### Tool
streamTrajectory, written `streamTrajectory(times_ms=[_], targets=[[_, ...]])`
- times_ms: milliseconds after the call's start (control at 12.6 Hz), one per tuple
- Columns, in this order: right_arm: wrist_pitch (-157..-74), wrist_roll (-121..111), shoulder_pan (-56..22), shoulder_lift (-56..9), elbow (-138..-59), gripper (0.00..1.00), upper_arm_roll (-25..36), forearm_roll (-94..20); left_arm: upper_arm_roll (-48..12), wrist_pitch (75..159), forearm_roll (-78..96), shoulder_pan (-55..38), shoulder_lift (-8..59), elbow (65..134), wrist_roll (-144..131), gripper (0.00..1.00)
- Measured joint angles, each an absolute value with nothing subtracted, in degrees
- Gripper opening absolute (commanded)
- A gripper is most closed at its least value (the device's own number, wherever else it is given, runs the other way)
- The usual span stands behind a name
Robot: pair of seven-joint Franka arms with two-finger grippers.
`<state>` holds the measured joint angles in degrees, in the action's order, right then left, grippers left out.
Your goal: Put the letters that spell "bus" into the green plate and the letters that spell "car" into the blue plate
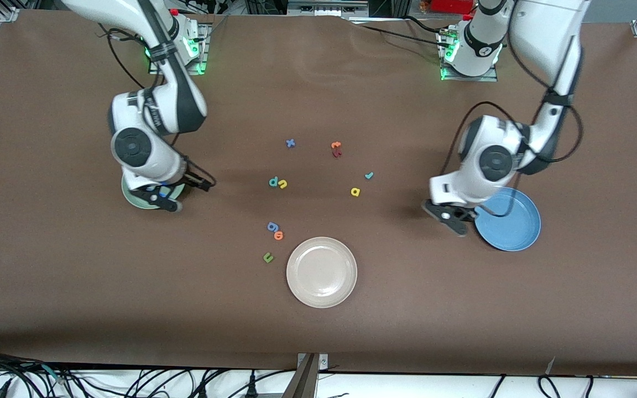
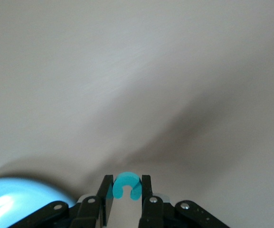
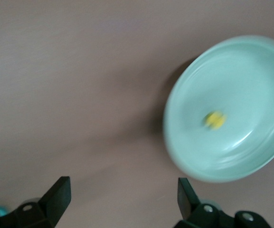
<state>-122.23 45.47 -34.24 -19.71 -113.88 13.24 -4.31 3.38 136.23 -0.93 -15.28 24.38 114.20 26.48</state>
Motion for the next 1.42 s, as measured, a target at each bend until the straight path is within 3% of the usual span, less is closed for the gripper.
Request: streamTrajectory(times_ms=[237,396,633,871,950,1029,1108,1424], targets=[[-123.96,61.38,-35.79,-22.18,-111.28,0.9,8.11,-4.31,5.32,132.48,-0.79,-12.08,23.56,114.43,27.86,0.14],[-126.28,70.21,-38.79,-25.11,-109.09,0.71,7.41,-4.31,6.16,131.8,-0.78,-10.18,23.62,114.92,28.26,0.14],[-129.78,81.58,-43.67,-30.65,-104.95,0.54,7.28,-4.31,6.35,131.66,-0.78,-5.91,24.4,115.77,29.72,0.15],[-130.89,90.4,-46.96,-36.14,-99.48,0.53,7.25,-4.31,6.37,133.05,-0.78,-3.49,27.47,115.87,30.75,0.15],[-131.19,91.72,-47.58,-37.43,-98.37,0.53,7.25,-4.31,6.36,134.0,-0.78,-3.13,28.53,115.87,31.12,0.2],[-131.59,92.36,-47.93,-38.3,-97.88,0.53,7.26,-4.31,6.37,134.69,-0.78,-2.9,29.24,115.86,31.54,0.51],[-131.91,92.59,-48.05,-38.86,-97.76,0.5,7.26,-4.31,6.37,134.99,-0.78,-2.75,29.56,115.83,31.84,0.69],[-133.22,93.99,-48.19,-40.17,-97.7,0.5,7.28,-4.31,5.99,135.03,-0.78,-2.75,29.2,114.65,32.09,0.74]])
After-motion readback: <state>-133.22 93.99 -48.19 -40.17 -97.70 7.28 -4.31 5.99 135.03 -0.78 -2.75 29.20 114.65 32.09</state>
